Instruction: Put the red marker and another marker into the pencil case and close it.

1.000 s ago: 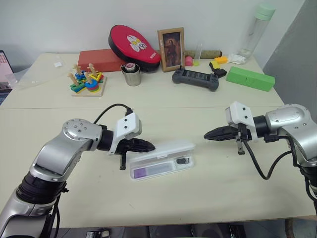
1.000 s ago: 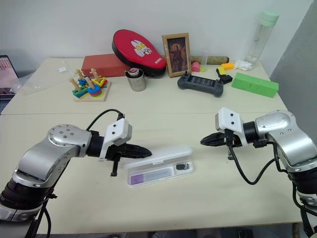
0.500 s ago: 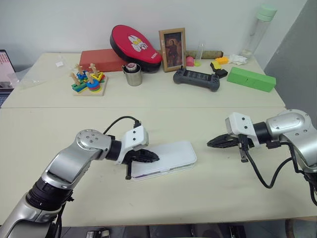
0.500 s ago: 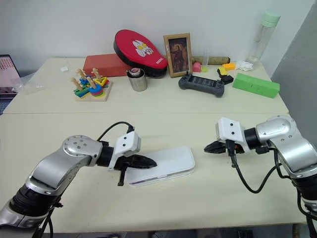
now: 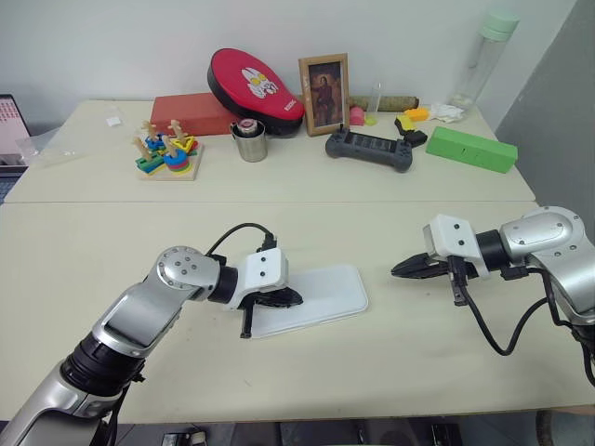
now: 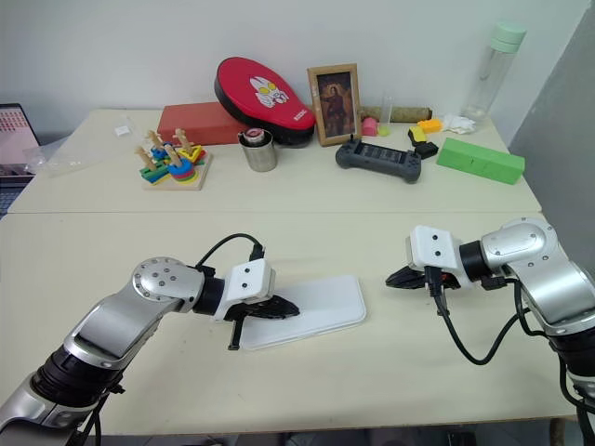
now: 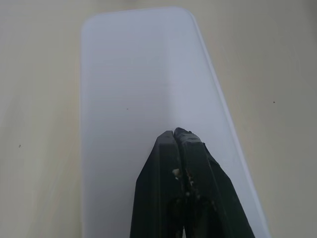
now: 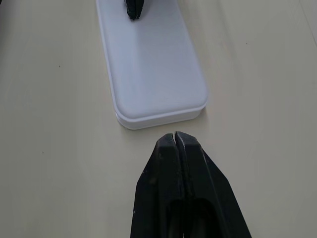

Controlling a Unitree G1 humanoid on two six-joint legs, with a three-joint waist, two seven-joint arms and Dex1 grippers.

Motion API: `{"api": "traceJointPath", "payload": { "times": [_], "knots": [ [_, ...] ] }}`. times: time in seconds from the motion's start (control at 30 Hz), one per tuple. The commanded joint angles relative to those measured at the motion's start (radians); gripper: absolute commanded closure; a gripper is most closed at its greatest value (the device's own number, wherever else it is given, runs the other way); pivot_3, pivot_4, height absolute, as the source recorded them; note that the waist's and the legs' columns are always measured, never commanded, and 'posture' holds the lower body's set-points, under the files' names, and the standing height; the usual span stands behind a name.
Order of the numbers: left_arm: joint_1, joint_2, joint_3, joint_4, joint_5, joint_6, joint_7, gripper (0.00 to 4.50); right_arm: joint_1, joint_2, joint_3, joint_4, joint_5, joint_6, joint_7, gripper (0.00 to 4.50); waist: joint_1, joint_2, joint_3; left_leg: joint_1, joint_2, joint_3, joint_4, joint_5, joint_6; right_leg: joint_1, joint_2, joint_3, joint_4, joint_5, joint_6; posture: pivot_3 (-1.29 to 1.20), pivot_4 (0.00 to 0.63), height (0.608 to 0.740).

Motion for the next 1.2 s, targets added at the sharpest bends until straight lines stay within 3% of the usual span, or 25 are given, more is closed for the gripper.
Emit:
{"api": "traceJointPath", "payload": {
  "times": [0.03, 0.2, 0.47, 0.67, 1.0, 1.2],
  "knots": [
    [0.013, -0.021, 0.037, -0.015, -0.045, 0.068, 0.019, 4.49, 0.000, 0.003, -0.017, -0.010, 0.006, -0.001, -0.004, 4.50, 0.000, 0.000, 0.000, 0.000, 0.000, 0.000, 0.000, 0.000, 0.000, 0.000, 0.000, 0.000, 0.000, 0.000, 0.000, 0.00, 0.150, 0.740],
    [0.012, -0.041, 0.205, -0.090, -0.218, 0.210, 0.053, 4.49, -0.019, 0.024, -0.050, -0.011, 0.064, 0.057, -0.016, 4.50, -0.001, 0.000, 0.000, 0.000, 0.000, 0.000, 0.000, 0.000, 0.000, -0.001, 0.000, 0.000, 0.000, 0.000, 0.000, 0.00, 0.150, 0.740],
    [0.206, -0.009, 0.513, -0.201, -0.325, 0.287, 0.185, 4.49, -0.016, 0.044, -0.092, 0.049, 0.056, 0.088, -0.095, 4.50, -0.006, 0.000, 0.000, 0.000, 0.000, 0.000, -0.001, 0.000, 0.000, -0.001, 0.000, 0.000, 0.000, 0.001, -0.002, 0.00, 0.150, 0.740],
    [0.498, -0.067, 0.704, -0.230, -0.237, 0.231, 0.345, 4.49, 0.059, 0.107, -0.196, 0.131, 0.071, 0.176, -0.265, 4.50, -0.005, 0.000, 0.000, 0.000, 0.000, 0.000, -0.001, 0.000, 0.000, 0.000, 0.000, 0.001, -0.001, 0.001, -0.002, 0.00, 0.150, 0.740],
    [0.594, -0.262, 0.758, -0.059, -0.130, 0.015, 0.568, 4.49, 0.083, 0.162, -0.218, 0.205, 0.074, 0.185, -0.338, 4.50, 0.004, 0.000, -0.001, 0.000, 0.000, 0.002, 0.003, 0.000, 0.000, 0.000, 0.000, 0.002, -0.002, 0.000, -0.005, 0.00, 0.150, 0.740],
    [0.609, -0.285, 0.776, -0.104, -0.167, 0.019, 0.596, 4.49, 0.105, 0.166, -0.217, 0.241, 0.068, 0.163, -0.336, 4.50, 0.005, 0.000, -0.001, 0.000, 0.000, 0.002, 0.002, 0.000, 0.000, 0.000, 0.000, 0.002, -0.001, 0.003, -0.004, 0.00, 0.150, 0.740]
  ]
}}
